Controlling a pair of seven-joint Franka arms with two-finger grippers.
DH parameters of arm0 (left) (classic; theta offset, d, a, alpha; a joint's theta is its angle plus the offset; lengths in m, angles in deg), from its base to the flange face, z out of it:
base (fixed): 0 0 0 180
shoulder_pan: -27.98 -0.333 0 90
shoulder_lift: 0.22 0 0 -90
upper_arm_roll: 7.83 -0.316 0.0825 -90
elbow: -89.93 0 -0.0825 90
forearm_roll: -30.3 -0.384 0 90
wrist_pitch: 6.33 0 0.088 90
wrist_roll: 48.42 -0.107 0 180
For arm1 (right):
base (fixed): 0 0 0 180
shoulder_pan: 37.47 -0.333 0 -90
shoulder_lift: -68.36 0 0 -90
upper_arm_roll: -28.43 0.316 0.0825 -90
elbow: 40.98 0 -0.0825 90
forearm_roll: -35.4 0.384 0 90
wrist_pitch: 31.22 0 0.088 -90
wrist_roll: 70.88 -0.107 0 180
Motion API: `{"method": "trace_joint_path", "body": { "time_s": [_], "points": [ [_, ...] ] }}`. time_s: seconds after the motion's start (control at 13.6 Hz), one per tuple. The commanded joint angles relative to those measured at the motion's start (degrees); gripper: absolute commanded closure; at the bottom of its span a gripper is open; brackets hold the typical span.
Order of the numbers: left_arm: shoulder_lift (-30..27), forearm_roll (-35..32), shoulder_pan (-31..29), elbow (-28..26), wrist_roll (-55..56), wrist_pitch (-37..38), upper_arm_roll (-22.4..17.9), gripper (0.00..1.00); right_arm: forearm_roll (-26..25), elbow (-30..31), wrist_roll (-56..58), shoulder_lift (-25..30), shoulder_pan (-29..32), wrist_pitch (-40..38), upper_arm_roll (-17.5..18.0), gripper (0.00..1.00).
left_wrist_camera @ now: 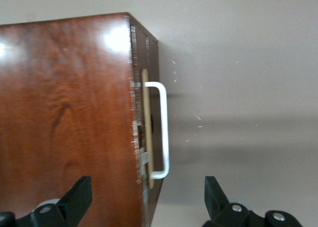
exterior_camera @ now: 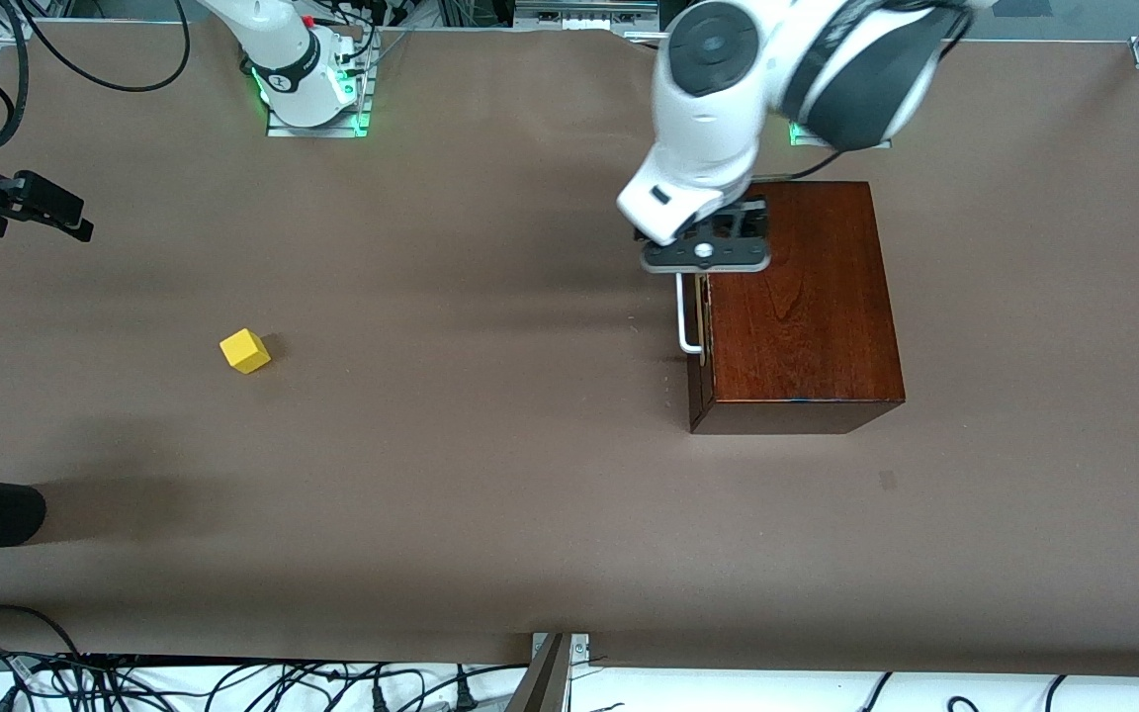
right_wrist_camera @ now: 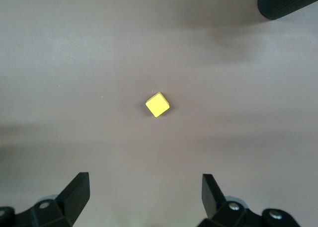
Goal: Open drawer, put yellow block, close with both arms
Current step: 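Move the left gripper to the white drawer handle and grasp it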
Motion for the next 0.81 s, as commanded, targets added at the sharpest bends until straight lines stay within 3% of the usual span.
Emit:
{"method": "trace_joint_path", "body": {
  "time_s": [0.0,0.73],
  "points": [
    [3.57,-2.92,1.61,0.21,4.32,-3.42,1.44,0.0,-0.15,-1.45,-0.69,-0.46,0.19,-0.9,0.19,0.0],
    [5.95,-12.49,2.23,-16.05,8.46,-20.58,1.44,0.0,-0.15,-0.75,-0.86,-1.16,0.19,-1.08,0.19,0.0]
  ]
}}
